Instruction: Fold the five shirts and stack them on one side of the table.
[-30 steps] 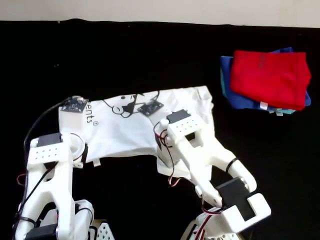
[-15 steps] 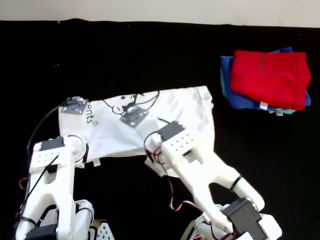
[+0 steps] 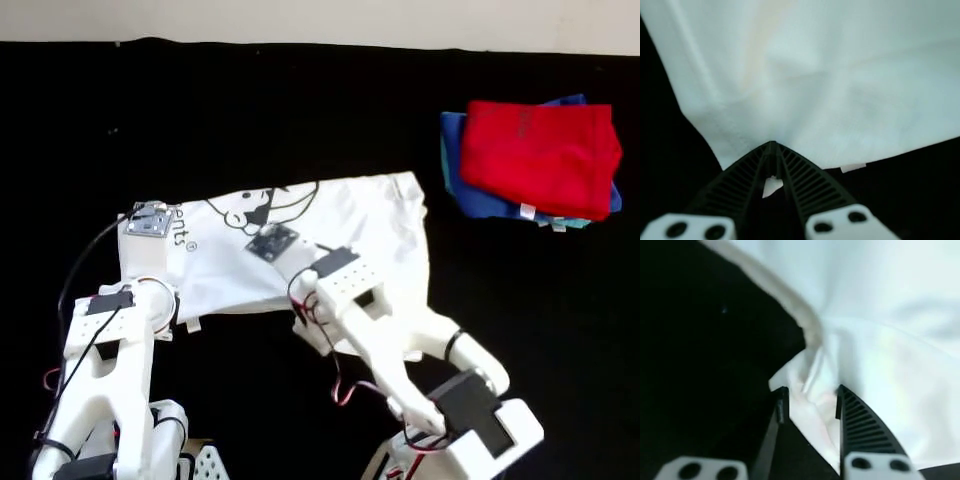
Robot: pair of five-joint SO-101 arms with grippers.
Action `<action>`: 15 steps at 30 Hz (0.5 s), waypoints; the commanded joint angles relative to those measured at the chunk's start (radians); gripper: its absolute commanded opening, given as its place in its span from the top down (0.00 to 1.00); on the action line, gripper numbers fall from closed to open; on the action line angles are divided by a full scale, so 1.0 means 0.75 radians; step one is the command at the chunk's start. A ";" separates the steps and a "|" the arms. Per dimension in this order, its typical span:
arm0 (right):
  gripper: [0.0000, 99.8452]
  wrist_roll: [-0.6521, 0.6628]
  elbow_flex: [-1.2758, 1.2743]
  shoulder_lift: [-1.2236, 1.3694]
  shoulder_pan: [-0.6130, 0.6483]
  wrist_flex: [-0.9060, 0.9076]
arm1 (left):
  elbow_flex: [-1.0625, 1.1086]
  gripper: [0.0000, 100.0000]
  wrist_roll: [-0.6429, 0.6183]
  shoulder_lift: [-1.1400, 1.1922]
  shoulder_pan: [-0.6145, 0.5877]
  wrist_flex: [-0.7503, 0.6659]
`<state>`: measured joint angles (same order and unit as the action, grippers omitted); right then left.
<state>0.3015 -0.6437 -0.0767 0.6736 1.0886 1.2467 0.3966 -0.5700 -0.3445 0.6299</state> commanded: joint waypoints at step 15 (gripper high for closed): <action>0.99 0.123 0.077 -0.134 -0.216 0.081 | 0.003 0.99 -0.010 -0.005 0.011 -0.027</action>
<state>0.3828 -0.6237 -0.0936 0.5247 1.0994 1.2482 0.3966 -0.5700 -0.3445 0.6268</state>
